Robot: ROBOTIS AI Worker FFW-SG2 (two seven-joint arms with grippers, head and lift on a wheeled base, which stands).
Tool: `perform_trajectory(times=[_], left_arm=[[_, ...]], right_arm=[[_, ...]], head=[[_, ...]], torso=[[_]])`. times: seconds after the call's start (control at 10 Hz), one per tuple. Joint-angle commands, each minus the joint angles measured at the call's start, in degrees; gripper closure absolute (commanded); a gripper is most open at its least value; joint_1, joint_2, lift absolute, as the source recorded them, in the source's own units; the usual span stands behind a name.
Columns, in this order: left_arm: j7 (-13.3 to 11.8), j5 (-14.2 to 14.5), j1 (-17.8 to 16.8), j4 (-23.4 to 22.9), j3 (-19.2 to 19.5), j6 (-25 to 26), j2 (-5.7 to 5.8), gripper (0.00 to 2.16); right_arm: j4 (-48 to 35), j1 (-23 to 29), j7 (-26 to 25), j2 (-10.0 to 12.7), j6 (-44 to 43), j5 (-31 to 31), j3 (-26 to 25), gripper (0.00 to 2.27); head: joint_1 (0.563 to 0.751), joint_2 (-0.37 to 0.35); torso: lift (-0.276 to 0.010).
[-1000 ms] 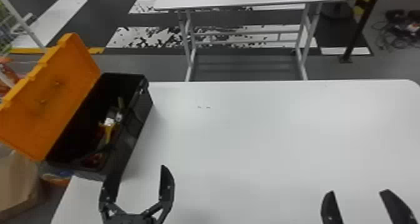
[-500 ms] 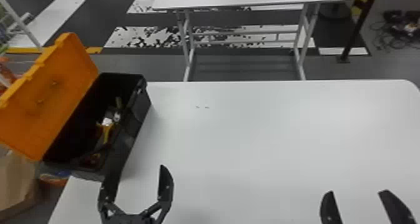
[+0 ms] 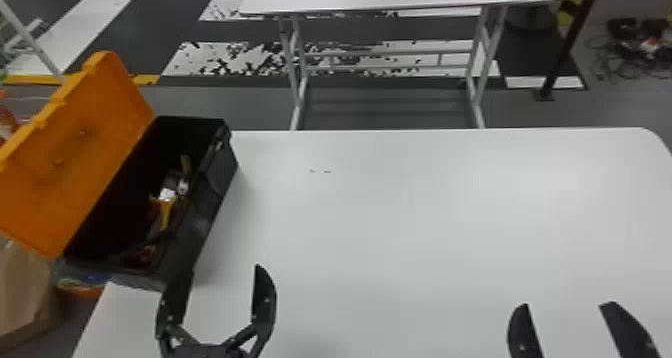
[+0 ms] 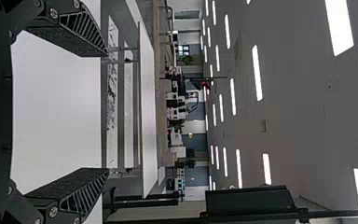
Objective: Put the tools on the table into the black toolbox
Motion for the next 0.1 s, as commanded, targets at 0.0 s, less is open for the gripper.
perform_trajectory(times=[0.0], left_arm=[[0.0, 0.0, -0.1, 0.0, -0.1, 0.2, 0.00, 0.06]], right_arm=[[0.0, 0.0, 0.0, 0.1, 0.0, 0.0, 0.0, 0.14]], head=[[0.695, 0.112]], torso=[[-0.075]])
